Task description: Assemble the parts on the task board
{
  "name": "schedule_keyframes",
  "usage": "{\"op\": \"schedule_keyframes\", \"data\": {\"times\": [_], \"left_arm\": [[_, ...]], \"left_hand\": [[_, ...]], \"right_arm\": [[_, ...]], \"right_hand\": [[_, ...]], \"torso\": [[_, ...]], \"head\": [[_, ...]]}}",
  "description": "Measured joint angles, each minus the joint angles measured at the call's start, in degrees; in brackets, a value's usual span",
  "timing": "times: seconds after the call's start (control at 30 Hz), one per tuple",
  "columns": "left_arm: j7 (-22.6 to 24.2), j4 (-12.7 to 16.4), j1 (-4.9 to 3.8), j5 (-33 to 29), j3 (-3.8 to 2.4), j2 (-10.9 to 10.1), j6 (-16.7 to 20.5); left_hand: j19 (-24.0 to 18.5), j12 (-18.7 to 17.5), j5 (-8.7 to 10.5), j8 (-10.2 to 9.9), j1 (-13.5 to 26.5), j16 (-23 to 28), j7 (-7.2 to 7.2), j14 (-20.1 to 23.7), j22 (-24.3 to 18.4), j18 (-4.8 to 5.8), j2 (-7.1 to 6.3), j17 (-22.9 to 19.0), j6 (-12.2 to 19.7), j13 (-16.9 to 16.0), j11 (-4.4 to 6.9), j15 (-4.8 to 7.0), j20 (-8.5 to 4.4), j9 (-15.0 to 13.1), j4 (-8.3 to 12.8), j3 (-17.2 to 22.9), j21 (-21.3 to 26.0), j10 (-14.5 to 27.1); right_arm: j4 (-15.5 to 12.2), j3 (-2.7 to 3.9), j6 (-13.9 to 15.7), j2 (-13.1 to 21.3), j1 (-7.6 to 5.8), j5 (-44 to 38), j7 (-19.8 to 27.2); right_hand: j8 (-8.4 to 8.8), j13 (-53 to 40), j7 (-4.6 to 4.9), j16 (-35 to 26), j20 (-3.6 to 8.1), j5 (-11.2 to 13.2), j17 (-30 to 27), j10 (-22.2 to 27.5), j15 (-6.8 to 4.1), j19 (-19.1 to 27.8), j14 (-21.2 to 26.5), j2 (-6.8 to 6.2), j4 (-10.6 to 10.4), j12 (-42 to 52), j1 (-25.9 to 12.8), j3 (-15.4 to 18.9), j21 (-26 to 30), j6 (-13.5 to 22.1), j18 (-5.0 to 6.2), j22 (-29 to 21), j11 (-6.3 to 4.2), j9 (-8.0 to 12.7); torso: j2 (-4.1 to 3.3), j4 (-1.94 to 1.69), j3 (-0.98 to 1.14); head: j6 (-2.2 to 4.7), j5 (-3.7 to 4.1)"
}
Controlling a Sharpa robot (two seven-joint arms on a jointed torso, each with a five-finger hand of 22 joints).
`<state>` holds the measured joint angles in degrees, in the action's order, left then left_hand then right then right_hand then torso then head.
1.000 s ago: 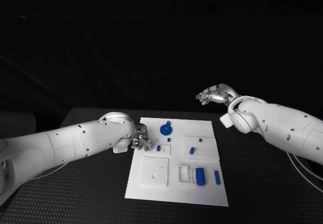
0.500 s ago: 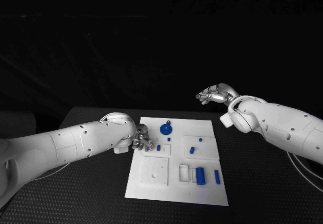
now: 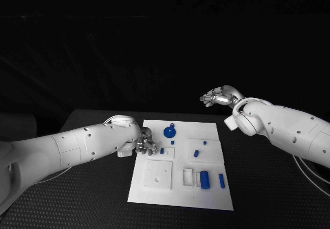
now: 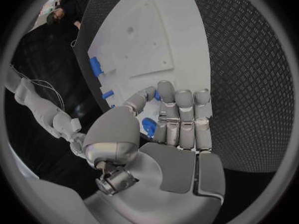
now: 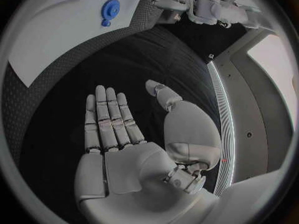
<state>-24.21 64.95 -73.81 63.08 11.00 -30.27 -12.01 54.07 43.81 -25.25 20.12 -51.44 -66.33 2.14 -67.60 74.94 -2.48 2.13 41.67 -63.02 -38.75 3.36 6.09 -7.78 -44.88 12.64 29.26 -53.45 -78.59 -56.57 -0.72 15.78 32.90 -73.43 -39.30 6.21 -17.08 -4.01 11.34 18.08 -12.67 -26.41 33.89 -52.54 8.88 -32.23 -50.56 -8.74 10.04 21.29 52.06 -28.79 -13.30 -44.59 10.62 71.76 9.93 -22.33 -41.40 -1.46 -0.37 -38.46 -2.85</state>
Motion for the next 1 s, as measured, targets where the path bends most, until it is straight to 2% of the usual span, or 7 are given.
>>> {"op": "schedule_keyframes", "data": {"times": [0.1,0.2,0.27,0.33,0.6,0.7,1.0], "left_arm": [[-0.06,-0.04,0.01,-0.06,0.0,0.01,0.16],[-0.14,-0.07,0.01,-0.12,-0.02,0.01,0.49],[-0.18,-0.08,0.01,-0.17,-0.02,0.0,0.71],[-0.27,-0.14,0.03,-0.21,-0.01,-0.01,0.91],[-0.71,-0.28,0.09,-0.27,0.0,-0.1,2.54],[-0.84,-0.25,0.02,-0.26,-0.07,-0.23,3.25],[-0.97,-0.03,0.02,-0.18,-0.11,-0.7,4.46]], "left_hand": [[0.42,0.0,1.18,-0.43,0.0,0.0,0.0,-0.09,0.0,0.01,0.0,-0.11,0.03,0.09,-0.01,0.19,-0.01,0.03,0.0,0.0,0.0,-0.02],[0.52,0.0,5.35,-1.56,0.04,0.0,0.33,-0.35,0.0,0.04,0.03,-0.33,1.16,0.26,-0.23,0.45,-0.1,0.44,-0.13,0.95,0.0,-0.25],[0.52,0.0,7.05,-2.35,0.33,0.0,0.82,-0.34,-0.01,0.04,-0.27,-0.4,2.25,0.3,-0.51,0.47,-0.1,0.76,-0.16,2.09,0.0,-0.53],[0.52,-0.16,8.63,-3.35,1.36,0.0,1.1,-0.15,-0.01,0.01,-1.3,-0.49,3.44,0.35,-0.71,0.66,-0.1,1.29,-0.26,3.11,0.0,-0.72],[0.84,-0.33,14.15,-4.87,5.24,0.22,1.09,0.04,-0.02,-0.15,-5.91,-0.61,4.69,0.35,-0.37,1.33,-0.19,1.61,-4.78,2.55,0.51,-1.05],[0.84,-0.33,15.33,-5.68,5.76,0.22,0.7,0.04,-0.02,-0.15,-7.3,-0.65,5.43,0.35,-0.72,1.5,-0.19,1.61,-5.65,2.75,0.55,-1.11],[0.83,-0.33,16.11,-5.69,6.17,0.22,1.23,0.04,-0.02,-0.15,-9.57,-0.64,6.17,0.24,-0.81,1.52,-0.19,1.6,-7.13,3.12,0.55,-1.03]], "right_arm": [[0.0,0.0,0.0,0.03,0.0,0.0,0.0],[0.0,0.0,0.0,0.05,0.0,0.0,0.0],[0.0,0.0,0.0,0.05,0.0,0.0,0.0],[-0.01,0.0,0.0,0.06,0.0,0.0,0.0],[-0.03,0.0,0.0,0.13,0.0,0.0,0.0],[-0.03,0.0,0.0,0.14,0.0,0.0,-0.01],[-0.02,0.0,0.0,0.18,0.0,0.0,-0.01]], "right_hand": [[0.0,0.0,0.0,0.0,0.0,0.0,0.05,0.0,0.0,0.0,0.0,0.0,0.0,0.0,0.0,0.0,0.0,0.0,0.0,0.0,0.0,0.0],[0.0,0.0,0.0,0.0,0.0,0.0,0.05,0.0,0.0,0.0,0.0,0.0,0.0,0.0,0.0,0.0,0.22,0.0,0.0,0.0,0.0,0.05],[0.0,0.0,0.0,0.0,0.0,0.0,0.05,0.0,0.0,0.0,0.0,0.0,0.0,0.0,0.0,0.0,0.22,0.0,0.0,0.0,0.0,0.05],[0.0,0.0,0.0,0.0,0.0,0.0,0.05,0.0,0.0,0.0,0.0,0.0,0.0,0.0,0.0,0.0,0.22,0.0,0.0,0.0,0.0,0.05],[0.0,0.0,0.0,0.0,0.0,0.0,0.05,0.0,0.0,0.0,0.0,0.0,0.0,0.0,0.0,0.0,0.22,0.0,0.0,0.04,0.0,0.05],[0.0,0.0,0.0,0.0,0.0,0.0,0.05,0.0,0.0,0.0,0.0,0.0,0.0,0.0,0.0,0.0,0.22,0.0,0.0,0.04,0.0,0.05],[0.0,0.0,0.0,0.0,0.0,0.0,0.04,0.0,0.0,0.0,0.0,0.0,0.0,0.0,0.0,0.0,0.22,0.0,0.0,0.04,0.0,0.04]], "torso": [[0.0,-0.01,0.0],[0.0,-0.01,0.0],[0.0,-0.01,0.0],[0.0,-0.01,0.0],[-0.01,-0.02,-0.04],[-0.01,-0.02,-0.04],[0.0,-0.03,-0.05]], "head": [[0.07,-0.01],[0.13,-0.02],[0.19,-0.02],[0.24,-0.01],[0.38,0.05],[0.39,0.08],[0.34,0.16]]}}
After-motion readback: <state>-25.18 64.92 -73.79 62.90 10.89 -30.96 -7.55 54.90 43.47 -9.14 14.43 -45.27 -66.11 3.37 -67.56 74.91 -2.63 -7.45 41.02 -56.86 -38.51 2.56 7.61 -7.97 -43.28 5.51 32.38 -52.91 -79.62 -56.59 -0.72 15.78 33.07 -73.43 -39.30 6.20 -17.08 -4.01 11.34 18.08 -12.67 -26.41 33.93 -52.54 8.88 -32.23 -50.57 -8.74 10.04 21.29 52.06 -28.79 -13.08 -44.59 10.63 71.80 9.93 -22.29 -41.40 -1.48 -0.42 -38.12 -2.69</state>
